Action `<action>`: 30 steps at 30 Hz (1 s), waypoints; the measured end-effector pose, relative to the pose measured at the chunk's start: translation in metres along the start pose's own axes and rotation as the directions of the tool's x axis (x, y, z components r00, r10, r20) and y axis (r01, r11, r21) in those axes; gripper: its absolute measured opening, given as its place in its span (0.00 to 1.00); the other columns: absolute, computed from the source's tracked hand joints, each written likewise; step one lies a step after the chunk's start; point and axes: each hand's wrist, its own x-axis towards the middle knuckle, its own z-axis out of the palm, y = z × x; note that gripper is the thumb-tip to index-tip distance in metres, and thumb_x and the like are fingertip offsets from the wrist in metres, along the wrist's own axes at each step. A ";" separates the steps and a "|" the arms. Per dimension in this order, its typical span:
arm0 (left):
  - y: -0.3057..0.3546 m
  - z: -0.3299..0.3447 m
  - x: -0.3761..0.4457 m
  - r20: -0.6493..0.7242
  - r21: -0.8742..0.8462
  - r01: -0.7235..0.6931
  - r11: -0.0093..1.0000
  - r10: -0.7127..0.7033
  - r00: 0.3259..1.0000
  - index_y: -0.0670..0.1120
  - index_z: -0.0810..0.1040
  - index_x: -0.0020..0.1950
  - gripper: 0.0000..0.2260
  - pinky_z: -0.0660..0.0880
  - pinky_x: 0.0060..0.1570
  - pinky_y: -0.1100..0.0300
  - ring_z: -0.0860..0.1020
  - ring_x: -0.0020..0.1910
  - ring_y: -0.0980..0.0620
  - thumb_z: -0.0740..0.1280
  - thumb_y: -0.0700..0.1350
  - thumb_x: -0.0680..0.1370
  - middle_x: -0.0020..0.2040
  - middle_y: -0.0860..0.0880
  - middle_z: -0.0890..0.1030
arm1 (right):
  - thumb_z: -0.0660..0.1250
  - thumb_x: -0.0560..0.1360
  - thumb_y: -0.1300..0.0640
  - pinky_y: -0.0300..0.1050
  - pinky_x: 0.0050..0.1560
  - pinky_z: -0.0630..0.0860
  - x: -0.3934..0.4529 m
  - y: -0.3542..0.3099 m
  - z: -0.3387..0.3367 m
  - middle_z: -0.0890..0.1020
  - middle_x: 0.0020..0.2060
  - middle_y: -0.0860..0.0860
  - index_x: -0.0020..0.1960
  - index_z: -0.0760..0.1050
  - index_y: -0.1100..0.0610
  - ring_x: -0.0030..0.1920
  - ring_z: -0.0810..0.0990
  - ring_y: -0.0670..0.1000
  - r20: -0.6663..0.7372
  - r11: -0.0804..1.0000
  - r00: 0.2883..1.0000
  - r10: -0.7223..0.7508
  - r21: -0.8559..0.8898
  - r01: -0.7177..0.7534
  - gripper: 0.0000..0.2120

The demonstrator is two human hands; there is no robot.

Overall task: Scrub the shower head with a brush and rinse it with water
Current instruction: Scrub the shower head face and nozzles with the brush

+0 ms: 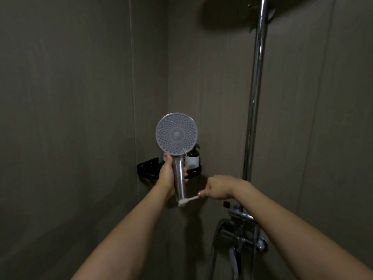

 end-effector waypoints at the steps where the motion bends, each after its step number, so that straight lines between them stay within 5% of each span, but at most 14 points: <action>1: 0.000 -0.001 0.001 -0.015 -0.009 0.005 1.000 -0.005 1.000 0.43 0.77 0.46 0.31 0.70 0.39 0.57 0.71 0.35 0.51 0.42 0.63 0.79 0.36 0.46 0.74 | 0.57 0.77 0.40 0.41 0.31 0.63 -0.002 0.002 -0.001 0.72 0.30 0.48 0.33 0.71 0.53 0.31 0.70 0.47 -0.029 1.000 1.000 -0.011 -0.020 0.011 0.21; 6: 0.001 0.001 0.003 -0.008 -0.029 -0.010 1.000 0.010 1.000 0.44 0.76 0.46 0.30 0.71 0.34 0.58 0.72 0.33 0.51 0.43 0.64 0.79 0.36 0.46 0.74 | 0.53 0.80 0.45 0.46 0.40 0.72 0.008 0.008 -0.015 0.79 0.38 0.57 0.38 0.76 0.54 0.40 0.77 0.55 -0.500 0.993 0.866 -0.024 0.088 0.078 0.21; 8: 0.001 0.005 0.002 0.008 -0.038 -0.025 0.999 0.025 1.000 0.44 0.75 0.48 0.30 0.72 0.34 0.58 0.72 0.33 0.51 0.42 0.63 0.79 0.36 0.45 0.74 | 0.53 0.80 0.45 0.46 0.40 0.72 0.012 0.007 -0.014 0.78 0.38 0.55 0.41 0.75 0.54 0.39 0.77 0.54 -0.417 0.996 0.907 -0.047 0.050 0.075 0.19; 12: 0.001 0.003 0.006 0.021 -0.043 0.008 0.999 -0.007 1.000 0.42 0.76 0.47 0.32 0.72 0.40 0.57 0.73 0.35 0.50 0.43 0.65 0.78 0.37 0.45 0.74 | 0.56 0.79 0.43 0.44 0.40 0.67 0.010 0.009 0.005 0.74 0.32 0.51 0.34 0.72 0.53 0.35 0.72 0.50 -0.012 0.999 0.999 -0.044 0.009 0.044 0.20; 15: -0.001 0.000 0.007 0.027 -0.030 0.028 0.999 -0.027 0.999 0.42 0.76 0.45 0.32 0.72 0.40 0.57 0.72 0.35 0.51 0.44 0.65 0.78 0.36 0.45 0.74 | 0.56 0.78 0.42 0.42 0.37 0.65 0.006 0.013 0.005 0.75 0.33 0.53 0.40 0.77 0.56 0.35 0.71 0.50 -0.058 0.998 0.996 -0.061 -0.039 0.058 0.21; 19: 0.001 0.003 0.007 0.040 -0.049 -0.004 0.999 0.006 0.999 0.43 0.75 0.45 0.28 0.72 0.31 0.61 0.72 0.31 0.53 0.44 0.62 0.80 0.35 0.46 0.73 | 0.54 0.79 0.44 0.40 0.30 0.63 0.009 0.011 -0.010 0.71 0.29 0.47 0.33 0.71 0.52 0.31 0.70 0.47 -0.355 0.993 0.931 -0.083 0.046 0.106 0.20; 24: -0.001 -0.001 0.010 -0.013 0.034 0.034 0.999 -0.033 0.999 0.43 0.75 0.45 0.18 0.73 0.41 0.57 0.73 0.36 0.51 0.52 0.53 0.82 0.37 0.47 0.74 | 0.54 0.78 0.40 0.44 0.42 0.69 0.006 0.007 0.011 0.79 0.44 0.54 0.48 0.78 0.54 0.43 0.76 0.53 0.000 0.961 0.999 -0.054 -0.273 0.052 0.21; 26: -0.002 -0.003 0.010 -0.041 0.044 0.031 0.999 -0.030 0.999 0.43 0.74 0.46 0.15 0.73 0.40 0.58 0.74 0.36 0.51 0.53 0.50 0.82 0.37 0.47 0.74 | 0.53 0.78 0.40 0.44 0.42 0.69 0.006 0.010 0.018 0.80 0.47 0.56 0.50 0.78 0.57 0.45 0.77 0.54 -0.032 0.948 0.997 -0.069 -0.313 0.056 0.23; 30: 0.004 -0.006 0.012 -0.075 0.034 0.024 0.999 -0.021 0.997 0.42 0.74 0.48 0.15 0.74 0.40 0.58 0.74 0.37 0.51 0.54 0.50 0.82 0.38 0.46 0.75 | 0.53 0.79 0.40 0.43 0.38 0.68 0.004 0.013 0.009 0.78 0.37 0.53 0.45 0.78 0.55 0.37 0.73 0.50 -0.195 0.961 0.972 -0.127 -0.265 0.073 0.23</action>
